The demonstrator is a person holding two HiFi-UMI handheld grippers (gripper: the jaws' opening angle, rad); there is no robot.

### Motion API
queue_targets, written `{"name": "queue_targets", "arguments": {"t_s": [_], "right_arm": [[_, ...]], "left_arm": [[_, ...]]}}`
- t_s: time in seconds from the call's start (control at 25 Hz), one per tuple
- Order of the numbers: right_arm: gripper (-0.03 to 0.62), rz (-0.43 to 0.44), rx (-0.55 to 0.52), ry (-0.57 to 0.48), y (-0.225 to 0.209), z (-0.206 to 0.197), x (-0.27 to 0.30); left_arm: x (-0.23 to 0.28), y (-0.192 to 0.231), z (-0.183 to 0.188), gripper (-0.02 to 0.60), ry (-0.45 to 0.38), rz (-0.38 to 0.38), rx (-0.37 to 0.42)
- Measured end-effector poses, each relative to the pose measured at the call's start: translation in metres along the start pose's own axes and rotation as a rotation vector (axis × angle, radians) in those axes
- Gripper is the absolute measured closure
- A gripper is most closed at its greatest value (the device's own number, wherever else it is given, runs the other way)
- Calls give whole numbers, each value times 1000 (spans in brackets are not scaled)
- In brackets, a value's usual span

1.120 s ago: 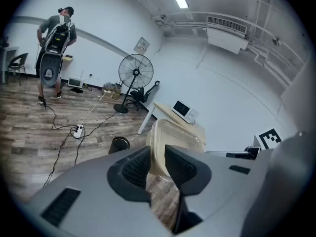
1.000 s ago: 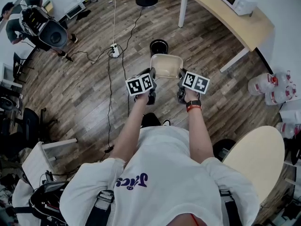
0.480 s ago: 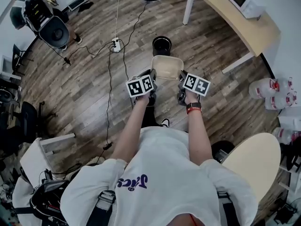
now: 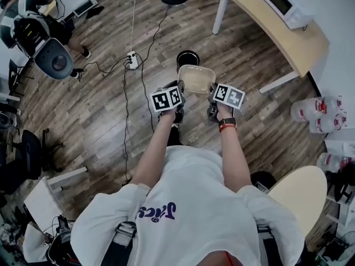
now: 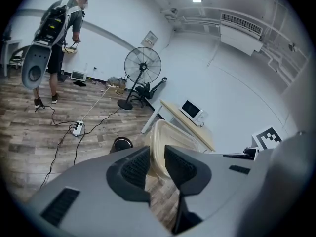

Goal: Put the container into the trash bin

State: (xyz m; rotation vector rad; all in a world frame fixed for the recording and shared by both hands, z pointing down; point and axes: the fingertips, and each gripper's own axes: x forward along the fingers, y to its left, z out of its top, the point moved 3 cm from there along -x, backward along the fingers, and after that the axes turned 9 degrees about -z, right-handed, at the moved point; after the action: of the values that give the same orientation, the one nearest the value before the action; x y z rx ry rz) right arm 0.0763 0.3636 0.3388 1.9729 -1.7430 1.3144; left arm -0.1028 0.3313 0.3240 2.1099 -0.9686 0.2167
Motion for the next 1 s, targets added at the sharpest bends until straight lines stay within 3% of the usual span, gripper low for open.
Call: {"name": "queue_targets", "arguments": {"t_s": [0.24,1.0], "right_arm": [[491,-23,11,6,9,40,36],[488,-91,7,53,74,95,148]], "left_arm": [[39,16,42,480,26,-15,6],[102,114,126,480,110,-38,-31]]}}
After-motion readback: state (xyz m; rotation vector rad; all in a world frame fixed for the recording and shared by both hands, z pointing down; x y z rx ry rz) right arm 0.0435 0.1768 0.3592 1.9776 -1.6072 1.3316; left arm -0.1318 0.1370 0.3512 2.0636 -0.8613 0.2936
